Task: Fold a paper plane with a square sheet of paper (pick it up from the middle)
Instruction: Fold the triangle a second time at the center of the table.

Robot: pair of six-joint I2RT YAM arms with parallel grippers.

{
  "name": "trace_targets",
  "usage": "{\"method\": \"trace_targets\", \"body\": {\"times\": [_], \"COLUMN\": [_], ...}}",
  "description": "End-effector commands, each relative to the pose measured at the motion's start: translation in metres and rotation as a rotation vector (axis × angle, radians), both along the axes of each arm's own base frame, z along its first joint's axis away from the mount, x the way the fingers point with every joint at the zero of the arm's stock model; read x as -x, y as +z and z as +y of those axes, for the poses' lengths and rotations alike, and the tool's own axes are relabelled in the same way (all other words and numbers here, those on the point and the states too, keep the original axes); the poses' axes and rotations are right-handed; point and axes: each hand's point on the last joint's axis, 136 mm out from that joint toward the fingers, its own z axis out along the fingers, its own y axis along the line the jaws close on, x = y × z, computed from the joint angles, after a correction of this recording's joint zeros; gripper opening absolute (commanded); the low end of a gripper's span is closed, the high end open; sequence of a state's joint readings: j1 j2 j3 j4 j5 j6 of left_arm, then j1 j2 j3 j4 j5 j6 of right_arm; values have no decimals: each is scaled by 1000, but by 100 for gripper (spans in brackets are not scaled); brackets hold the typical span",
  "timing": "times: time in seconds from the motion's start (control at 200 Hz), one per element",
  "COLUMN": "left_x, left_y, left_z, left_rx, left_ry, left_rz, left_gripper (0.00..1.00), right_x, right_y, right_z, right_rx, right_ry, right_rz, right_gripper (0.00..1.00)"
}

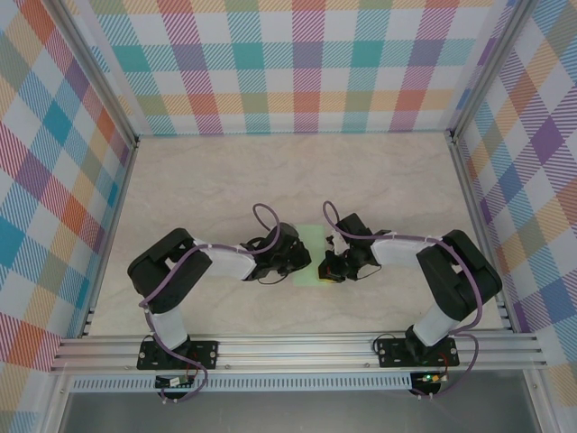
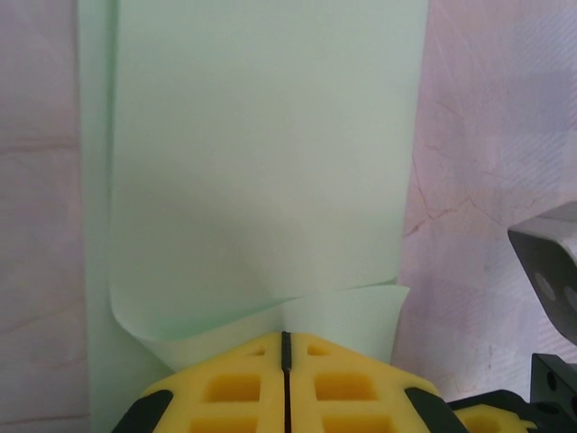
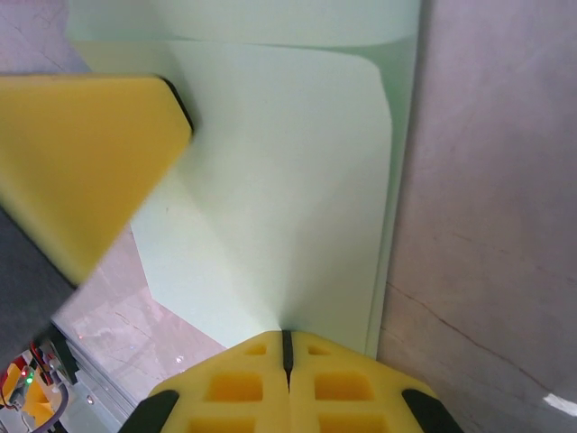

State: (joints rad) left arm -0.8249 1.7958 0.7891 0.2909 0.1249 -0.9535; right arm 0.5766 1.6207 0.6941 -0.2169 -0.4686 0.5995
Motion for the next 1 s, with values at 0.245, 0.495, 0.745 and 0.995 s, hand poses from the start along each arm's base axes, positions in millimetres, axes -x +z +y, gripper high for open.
{"method": "trace_targets", "body": {"times": [0.245, 0.495, 0.745, 0.995], "left_x": [-22, -31, -37, -45], "left_y": [-22, -16, -17, 29], "left_z": [56, 61, 74, 62], "left_rx": [-137, -122, -124, -19], "left_ry": [123, 118, 140, 93], "left_rz": [2, -10, -6, -71], "left_gripper": [8, 8, 8, 10], "right_x": [28, 29, 27, 23], "right_y": [-30, -28, -23, -19], "right_z": [-28, -29, -27, -22], "right_rx": [126, 125, 113, 89], "right_ry": [7, 10, 9, 6], "right_rz": [100, 99, 86, 81], "right_gripper": [0, 0, 0, 0]}}
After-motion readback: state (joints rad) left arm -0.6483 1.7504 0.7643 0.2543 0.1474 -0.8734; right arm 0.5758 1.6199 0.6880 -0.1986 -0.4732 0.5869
